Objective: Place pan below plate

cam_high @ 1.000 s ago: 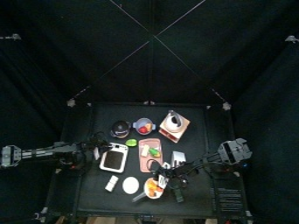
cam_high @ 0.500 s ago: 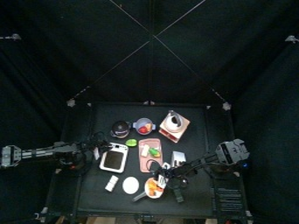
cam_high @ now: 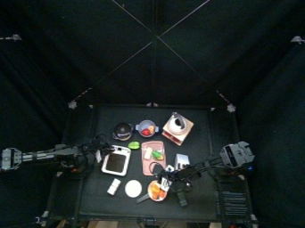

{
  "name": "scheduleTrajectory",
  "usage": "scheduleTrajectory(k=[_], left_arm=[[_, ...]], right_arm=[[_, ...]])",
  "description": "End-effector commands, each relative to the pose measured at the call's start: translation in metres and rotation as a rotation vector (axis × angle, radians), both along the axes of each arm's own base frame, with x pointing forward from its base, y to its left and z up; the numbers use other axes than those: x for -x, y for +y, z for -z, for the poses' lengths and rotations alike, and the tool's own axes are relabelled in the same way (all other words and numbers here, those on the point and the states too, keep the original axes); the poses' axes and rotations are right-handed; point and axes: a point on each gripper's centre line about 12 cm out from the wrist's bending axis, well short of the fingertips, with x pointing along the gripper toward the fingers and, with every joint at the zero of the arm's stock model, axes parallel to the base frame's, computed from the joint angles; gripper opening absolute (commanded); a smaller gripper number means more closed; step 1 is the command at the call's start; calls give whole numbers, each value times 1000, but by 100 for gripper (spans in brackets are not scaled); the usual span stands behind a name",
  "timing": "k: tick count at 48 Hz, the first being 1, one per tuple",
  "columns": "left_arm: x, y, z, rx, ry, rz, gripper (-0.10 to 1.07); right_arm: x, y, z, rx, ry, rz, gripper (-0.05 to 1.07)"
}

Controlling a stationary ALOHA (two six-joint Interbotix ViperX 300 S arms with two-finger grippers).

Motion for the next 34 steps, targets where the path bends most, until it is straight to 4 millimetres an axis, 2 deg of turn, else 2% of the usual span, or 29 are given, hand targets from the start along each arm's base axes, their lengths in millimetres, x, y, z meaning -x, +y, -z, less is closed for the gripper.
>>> scheduleTrajectory(k=[1,12,34], left_arm=[[-3,1,-6,-6,-19,-4,65],[-2,1,-5,-6,-17,-4,65],[-2,1,-5,-6,-17,-4,65]], right_arm=[[-7,2,-16,-7,-41,-1,61],[-11,0,-32,-4,-68,3,62],[-6,-6,-55,25,-106,-5,62]])
